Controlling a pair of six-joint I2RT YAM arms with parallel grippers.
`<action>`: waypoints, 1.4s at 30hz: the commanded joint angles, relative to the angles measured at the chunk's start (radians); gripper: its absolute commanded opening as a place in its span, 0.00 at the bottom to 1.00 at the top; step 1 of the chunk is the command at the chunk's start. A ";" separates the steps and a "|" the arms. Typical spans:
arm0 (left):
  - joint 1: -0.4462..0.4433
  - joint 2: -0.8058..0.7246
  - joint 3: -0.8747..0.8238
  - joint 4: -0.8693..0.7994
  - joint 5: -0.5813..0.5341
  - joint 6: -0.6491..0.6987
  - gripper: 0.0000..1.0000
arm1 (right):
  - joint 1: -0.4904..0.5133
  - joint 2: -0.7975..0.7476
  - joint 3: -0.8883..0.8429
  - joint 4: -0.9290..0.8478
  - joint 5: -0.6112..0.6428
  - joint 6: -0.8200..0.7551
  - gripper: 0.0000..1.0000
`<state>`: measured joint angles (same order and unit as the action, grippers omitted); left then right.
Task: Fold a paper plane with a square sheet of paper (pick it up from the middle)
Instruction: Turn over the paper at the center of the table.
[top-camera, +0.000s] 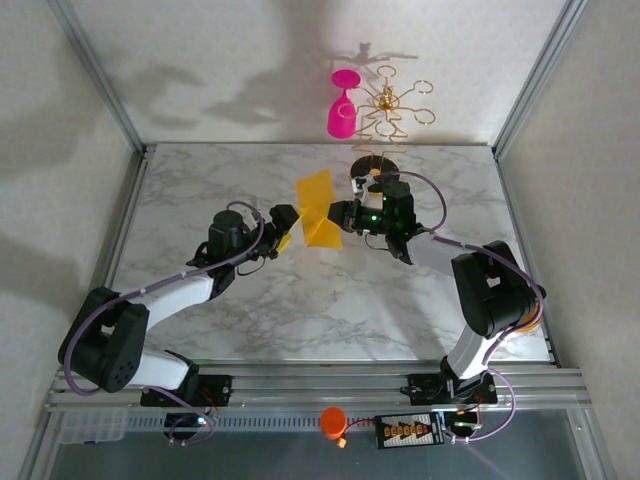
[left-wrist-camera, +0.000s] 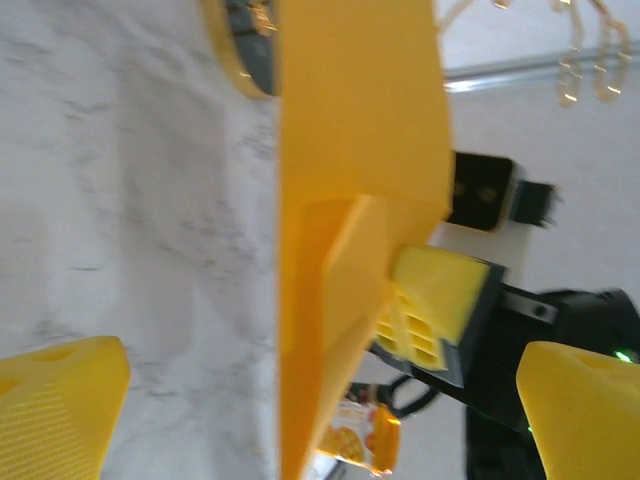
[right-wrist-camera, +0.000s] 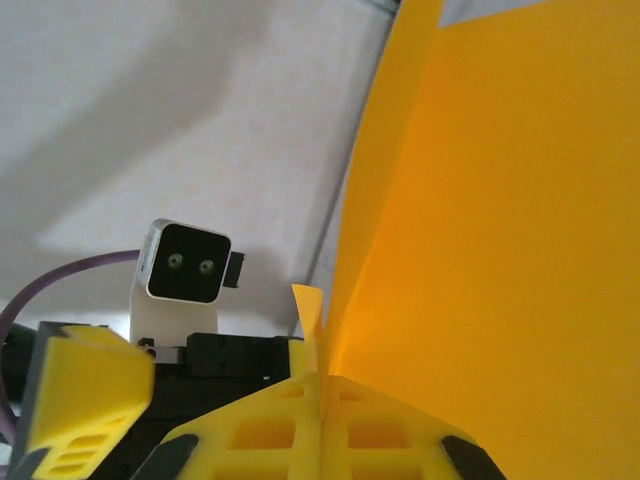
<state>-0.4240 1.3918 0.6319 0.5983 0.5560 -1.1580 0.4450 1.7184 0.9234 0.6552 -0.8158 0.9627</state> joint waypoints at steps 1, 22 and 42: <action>-0.040 0.036 0.028 0.150 0.058 -0.026 0.99 | 0.000 -0.003 -0.013 0.087 -0.073 0.067 0.01; -0.058 0.091 0.096 0.082 0.035 0.020 0.34 | 0.001 0.002 -0.005 0.027 -0.102 0.059 0.03; -0.052 0.128 0.364 -0.806 -0.423 0.455 0.02 | -0.043 -0.155 0.074 -0.587 0.472 -0.340 0.62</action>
<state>-0.4644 1.5051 0.8993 0.1379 0.3733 -0.8989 0.4057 1.6096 0.9657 0.2008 -0.5259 0.7334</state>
